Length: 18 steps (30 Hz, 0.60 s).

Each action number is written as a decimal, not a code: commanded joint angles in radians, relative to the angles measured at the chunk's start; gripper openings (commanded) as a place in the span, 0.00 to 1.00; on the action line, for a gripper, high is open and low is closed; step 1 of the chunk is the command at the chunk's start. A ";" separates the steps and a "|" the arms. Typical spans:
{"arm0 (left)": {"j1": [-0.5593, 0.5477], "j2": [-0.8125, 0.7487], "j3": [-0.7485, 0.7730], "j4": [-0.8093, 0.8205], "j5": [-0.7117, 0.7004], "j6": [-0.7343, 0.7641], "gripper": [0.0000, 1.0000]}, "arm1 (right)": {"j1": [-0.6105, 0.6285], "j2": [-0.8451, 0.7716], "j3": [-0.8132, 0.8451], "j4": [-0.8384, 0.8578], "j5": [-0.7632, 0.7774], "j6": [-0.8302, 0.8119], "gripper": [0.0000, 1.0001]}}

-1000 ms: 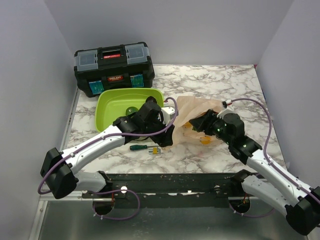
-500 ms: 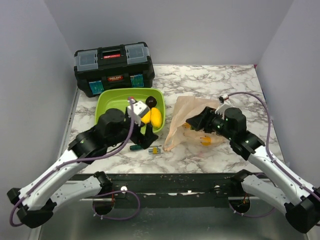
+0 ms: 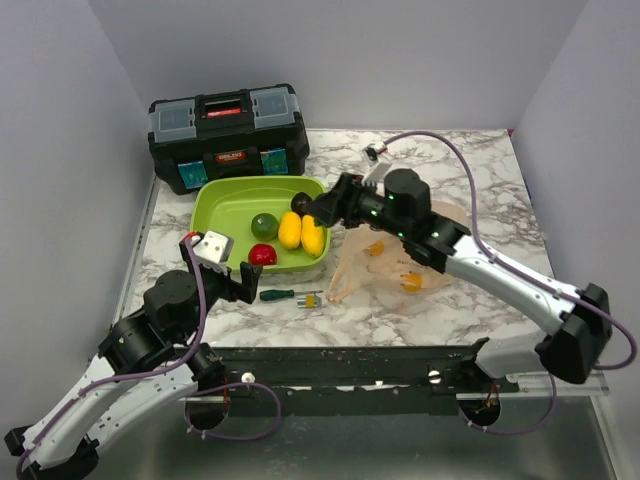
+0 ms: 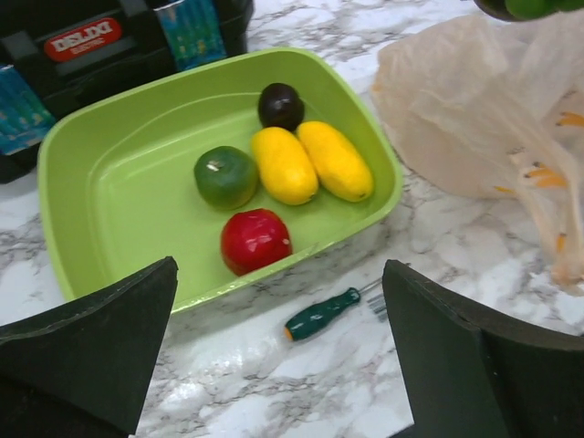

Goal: Take the fake fruits out of the plastic bag
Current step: Place the fake fruit in the bin.

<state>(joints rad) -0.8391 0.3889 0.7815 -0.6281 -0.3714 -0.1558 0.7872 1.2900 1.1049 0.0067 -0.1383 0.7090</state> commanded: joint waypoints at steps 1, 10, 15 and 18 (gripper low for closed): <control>0.004 -0.046 -0.056 0.025 -0.164 0.036 0.98 | 0.038 0.188 0.175 -0.003 0.148 -0.013 0.02; 0.005 -0.106 -0.119 0.106 -0.168 0.035 0.99 | 0.065 0.621 0.482 -0.036 0.434 0.036 0.04; 0.005 -0.121 -0.127 0.112 -0.150 0.036 0.99 | 0.091 0.794 0.623 -0.028 0.529 0.029 0.05; 0.003 -0.142 -0.133 0.120 -0.147 0.042 0.99 | 0.091 0.891 0.729 -0.090 0.570 0.024 0.06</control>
<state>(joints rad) -0.8391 0.2813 0.6601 -0.5426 -0.5121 -0.1333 0.8665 2.0922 1.7039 -0.0261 0.3115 0.7330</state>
